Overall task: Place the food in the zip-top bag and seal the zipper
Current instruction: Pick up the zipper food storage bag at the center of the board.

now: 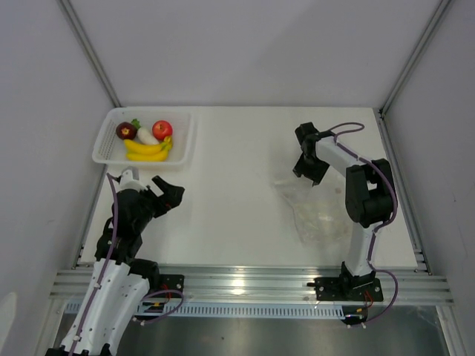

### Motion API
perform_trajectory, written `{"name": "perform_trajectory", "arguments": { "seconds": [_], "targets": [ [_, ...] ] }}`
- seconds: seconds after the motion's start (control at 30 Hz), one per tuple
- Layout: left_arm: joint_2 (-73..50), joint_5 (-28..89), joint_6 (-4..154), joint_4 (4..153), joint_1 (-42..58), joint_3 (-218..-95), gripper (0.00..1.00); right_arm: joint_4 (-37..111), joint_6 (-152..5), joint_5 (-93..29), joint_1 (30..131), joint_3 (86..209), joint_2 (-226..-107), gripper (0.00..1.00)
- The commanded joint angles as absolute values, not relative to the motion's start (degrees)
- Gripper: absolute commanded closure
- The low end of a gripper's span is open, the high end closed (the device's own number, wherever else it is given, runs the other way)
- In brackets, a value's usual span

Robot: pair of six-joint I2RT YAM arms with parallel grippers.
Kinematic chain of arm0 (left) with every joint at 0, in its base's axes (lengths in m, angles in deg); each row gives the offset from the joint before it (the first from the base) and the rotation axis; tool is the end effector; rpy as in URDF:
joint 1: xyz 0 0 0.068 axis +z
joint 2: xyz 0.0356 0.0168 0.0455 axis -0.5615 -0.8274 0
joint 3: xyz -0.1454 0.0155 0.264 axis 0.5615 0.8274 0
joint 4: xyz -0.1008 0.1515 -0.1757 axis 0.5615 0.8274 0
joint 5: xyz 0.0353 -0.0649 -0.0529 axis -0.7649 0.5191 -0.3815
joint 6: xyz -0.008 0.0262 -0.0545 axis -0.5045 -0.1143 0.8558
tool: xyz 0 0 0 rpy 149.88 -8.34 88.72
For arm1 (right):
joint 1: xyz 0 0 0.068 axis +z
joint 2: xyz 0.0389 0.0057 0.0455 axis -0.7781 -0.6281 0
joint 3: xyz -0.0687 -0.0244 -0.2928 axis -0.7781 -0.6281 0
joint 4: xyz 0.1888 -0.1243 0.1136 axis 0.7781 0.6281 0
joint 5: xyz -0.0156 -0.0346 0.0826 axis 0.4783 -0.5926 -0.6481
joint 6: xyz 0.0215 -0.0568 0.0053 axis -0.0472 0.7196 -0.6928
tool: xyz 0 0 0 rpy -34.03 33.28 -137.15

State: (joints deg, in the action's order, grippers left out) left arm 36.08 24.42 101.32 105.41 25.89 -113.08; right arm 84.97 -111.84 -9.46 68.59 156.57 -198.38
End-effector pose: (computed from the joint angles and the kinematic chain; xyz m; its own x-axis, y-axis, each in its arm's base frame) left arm 0.1030 -0.0169 0.2671 -0.4258 -0.5528 -0.7163 -0.1014 0.8158 -0.5693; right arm 0.3828 0.1083 0.2098 -0.8207 0.4618 -0.3364 0.4966 0.8677 -0.0202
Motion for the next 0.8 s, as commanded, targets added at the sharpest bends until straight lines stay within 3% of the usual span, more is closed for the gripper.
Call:
{"name": "perform_trajectory", "arguments": {
  "seconds": [0.0,0.03,0.1,0.17,0.33,0.77],
  "targets": [
    [35.22,27.21,101.0,105.28,26.34,-116.46,0.01,84.13,-113.22,-7.92,69.46,153.74,-192.26,0.54],
    [34.96,27.56,101.08,105.11,26.34,-116.37,0.0,83.34,-113.3,-7.75,69.72,153.03,-191.55,0.71],
    [34.78,28.0,101.17,104.67,26.25,-116.37,0.01,82.28,-112.87,-8.1,70.07,150.92,-189.53,0.82],
    [34.08,28.96,101.26,104.49,26.25,-116.72,0.01,81.92,-112.25,-8.45,70.07,150.39,-188.82,0.99],
    [32.58,33.18,100.3,103.88,26.25,-118.56,0.05,80.0,-107.52,-9.59,72.0,150.13,-185.66,1.0],
    [23.97,51.64,101.61,95.01,25.2,-116.72,0.16,73.05,-88.08,-27.08,85.1,152.25,-175.03,1.0]
  ]
}}
